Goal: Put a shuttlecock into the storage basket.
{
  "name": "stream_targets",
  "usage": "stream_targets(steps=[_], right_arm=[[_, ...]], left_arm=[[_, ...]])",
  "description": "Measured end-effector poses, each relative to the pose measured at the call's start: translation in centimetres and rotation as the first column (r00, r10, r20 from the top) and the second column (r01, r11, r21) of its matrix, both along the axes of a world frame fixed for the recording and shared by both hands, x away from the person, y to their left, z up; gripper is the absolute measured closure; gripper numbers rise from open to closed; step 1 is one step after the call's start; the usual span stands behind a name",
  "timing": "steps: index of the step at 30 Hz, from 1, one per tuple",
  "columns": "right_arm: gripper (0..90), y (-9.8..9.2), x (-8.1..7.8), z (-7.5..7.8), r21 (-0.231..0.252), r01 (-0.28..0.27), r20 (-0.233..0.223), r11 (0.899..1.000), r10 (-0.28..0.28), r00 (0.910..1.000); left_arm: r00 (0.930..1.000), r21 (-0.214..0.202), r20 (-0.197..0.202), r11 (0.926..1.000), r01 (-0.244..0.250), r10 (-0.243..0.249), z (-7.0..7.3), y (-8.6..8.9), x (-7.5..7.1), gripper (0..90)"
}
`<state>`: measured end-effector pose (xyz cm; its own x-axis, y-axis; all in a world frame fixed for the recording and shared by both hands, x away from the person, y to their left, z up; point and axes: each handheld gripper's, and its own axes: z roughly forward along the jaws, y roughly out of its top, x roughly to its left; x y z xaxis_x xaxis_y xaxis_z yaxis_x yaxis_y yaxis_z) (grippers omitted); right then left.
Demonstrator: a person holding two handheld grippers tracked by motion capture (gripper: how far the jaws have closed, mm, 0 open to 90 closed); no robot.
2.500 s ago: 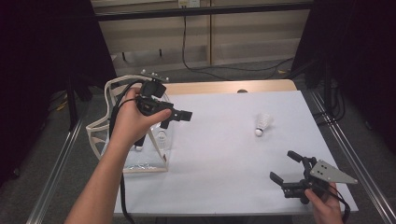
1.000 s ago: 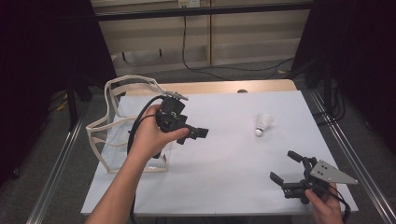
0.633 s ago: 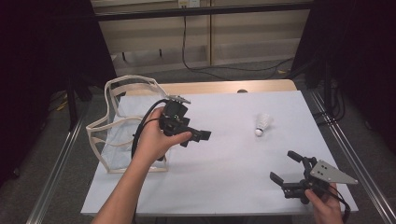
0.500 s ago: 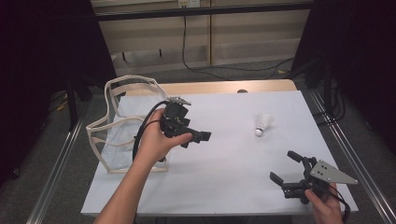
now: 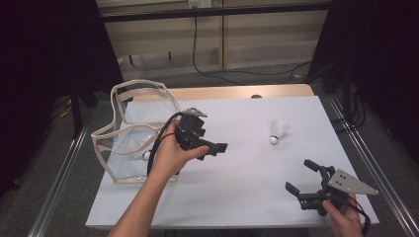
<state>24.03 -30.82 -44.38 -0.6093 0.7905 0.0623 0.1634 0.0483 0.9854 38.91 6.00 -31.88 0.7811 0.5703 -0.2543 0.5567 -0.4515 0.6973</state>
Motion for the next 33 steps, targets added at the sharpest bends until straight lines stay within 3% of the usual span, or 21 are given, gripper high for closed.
stream_targets(steps=[15, 22, 33], right_arm=[[0.4, 0.0, 0.0, 0.0, -0.003, -0.002, -0.001, 1.0, 0.002, 1.0], [0.5, 0.0, 0.0, 0.0, -0.001, -0.001, -0.001, 1.0, 0.001, 1.0], [0.4, 0.0, 0.0, 0.0, 0.0, 0.001, 0.001, 1.0, -0.001, 1.0]], left_arm=[[0.9999, -0.04, 0.01, 0.9992, -0.003, 0.004, -2.0, -1.3, 0.0, 4.2], [0.9995, -0.019, 0.03, 0.9998, -0.002, 0.003, -3.0, -2.1, -0.1, 4.1], [0.9993, -0.02, 0.036, 0.9998, 0.01, -0.009, -4.5, -3.6, -0.1, 4.3]])
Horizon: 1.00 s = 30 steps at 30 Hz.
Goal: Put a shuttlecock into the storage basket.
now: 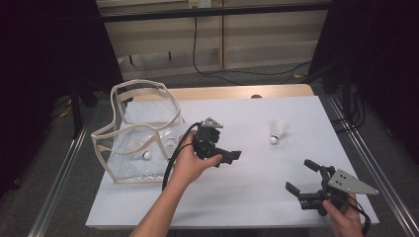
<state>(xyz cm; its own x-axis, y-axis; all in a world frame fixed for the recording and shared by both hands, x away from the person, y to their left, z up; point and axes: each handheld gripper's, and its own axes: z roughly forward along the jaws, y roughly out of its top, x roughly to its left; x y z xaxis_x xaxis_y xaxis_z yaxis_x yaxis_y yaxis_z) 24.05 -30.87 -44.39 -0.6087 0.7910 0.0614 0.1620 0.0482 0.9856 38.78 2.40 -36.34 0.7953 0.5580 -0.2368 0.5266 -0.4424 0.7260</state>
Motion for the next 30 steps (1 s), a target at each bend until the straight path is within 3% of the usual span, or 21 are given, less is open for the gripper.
stream_targets(steps=[13, 18, 30], right_arm=[[0.5, 0.0, -0.1, 0.0, -0.002, 0.0, -0.001, 1.0, 0.0, 1.0], [0.5, 0.0, 0.0, 0.0, -0.002, -0.001, -0.002, 1.0, 0.001, 1.0], [0.5, 0.0, 0.0, 0.0, -0.004, -0.001, 0.0, 1.0, 0.001, 1.0]], left_arm=[[0.9996, -0.011, 0.029, 0.9999, 0.002, -0.001, -1.2, -1.4, 0.2, 4.3], [0.9998, -0.013, 0.018, 0.9999, 0.004, -0.004, -1.6, -1.8, 0.2, 4.3], [0.9994, -0.019, 0.033, 0.9998, 0.008, -0.008, -2.5, -2.8, 0.7, 4.2]])
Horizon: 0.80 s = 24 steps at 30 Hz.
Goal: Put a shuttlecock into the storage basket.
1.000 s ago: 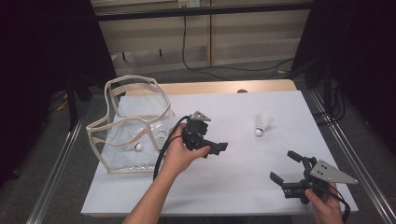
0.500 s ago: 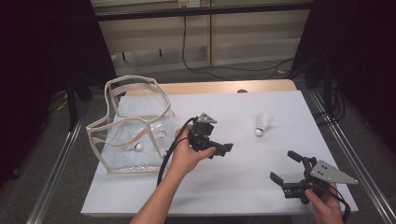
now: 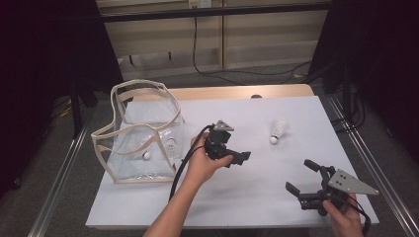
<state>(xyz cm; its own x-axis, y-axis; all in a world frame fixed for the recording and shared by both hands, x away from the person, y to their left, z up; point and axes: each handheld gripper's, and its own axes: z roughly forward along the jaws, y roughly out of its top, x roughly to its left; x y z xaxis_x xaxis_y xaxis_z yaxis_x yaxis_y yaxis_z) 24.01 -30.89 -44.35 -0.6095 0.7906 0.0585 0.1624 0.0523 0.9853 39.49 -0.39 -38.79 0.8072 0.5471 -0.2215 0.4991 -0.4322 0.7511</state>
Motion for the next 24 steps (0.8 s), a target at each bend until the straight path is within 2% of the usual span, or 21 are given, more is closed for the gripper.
stream_targets(steps=[16, 24], right_arm=[[0.5, 0.0, 0.0, 0.0, 0.004, 0.001, 0.0, 1.0, -0.001, 1.0], [0.5, 0.0, 0.0, 0.0, 0.005, 0.001, 0.0, 1.0, -0.001, 1.0]], left_arm=[[0.9999, 0.013, -0.011, 0.9999, -0.004, 0.004, -1.5, -1.4, 0.6, 3.7], [0.9999, 0.006, -0.012, 1.0, -0.006, 0.006, -2.0, -2.0, 0.9, 3.8]])
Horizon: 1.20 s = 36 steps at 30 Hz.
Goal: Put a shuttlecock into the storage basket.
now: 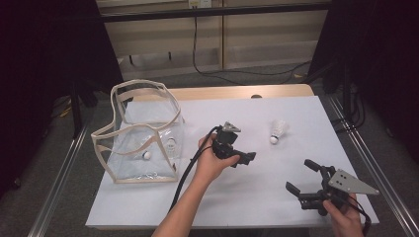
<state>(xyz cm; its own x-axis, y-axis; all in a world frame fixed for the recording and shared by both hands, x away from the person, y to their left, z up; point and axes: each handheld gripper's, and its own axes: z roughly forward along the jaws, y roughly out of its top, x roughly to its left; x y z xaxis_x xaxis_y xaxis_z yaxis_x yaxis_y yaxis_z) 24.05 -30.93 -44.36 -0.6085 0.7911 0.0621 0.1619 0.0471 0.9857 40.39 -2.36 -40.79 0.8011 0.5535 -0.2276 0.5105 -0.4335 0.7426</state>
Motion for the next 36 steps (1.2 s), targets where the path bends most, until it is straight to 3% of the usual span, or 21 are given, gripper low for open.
stream_targets(steps=[18, 36], right_arm=[[0.4, 0.0, 0.0, 0.0, -0.003, 0.0, 0.001, 1.0, 0.0, 1.0], [0.4, 0.0, 0.1, -0.1, -0.004, 0.001, 0.0, 1.0, -0.001, 1.0]], left_arm=[[0.9996, 0.0, -0.008, 0.9996, -0.027, 0.027, -0.8, -1.1, 1.0, 4.3], [0.9988, -0.001, 0.01, 0.9989, -0.048, 0.048, -1.4, -2.5, 1.8, 4.6]])
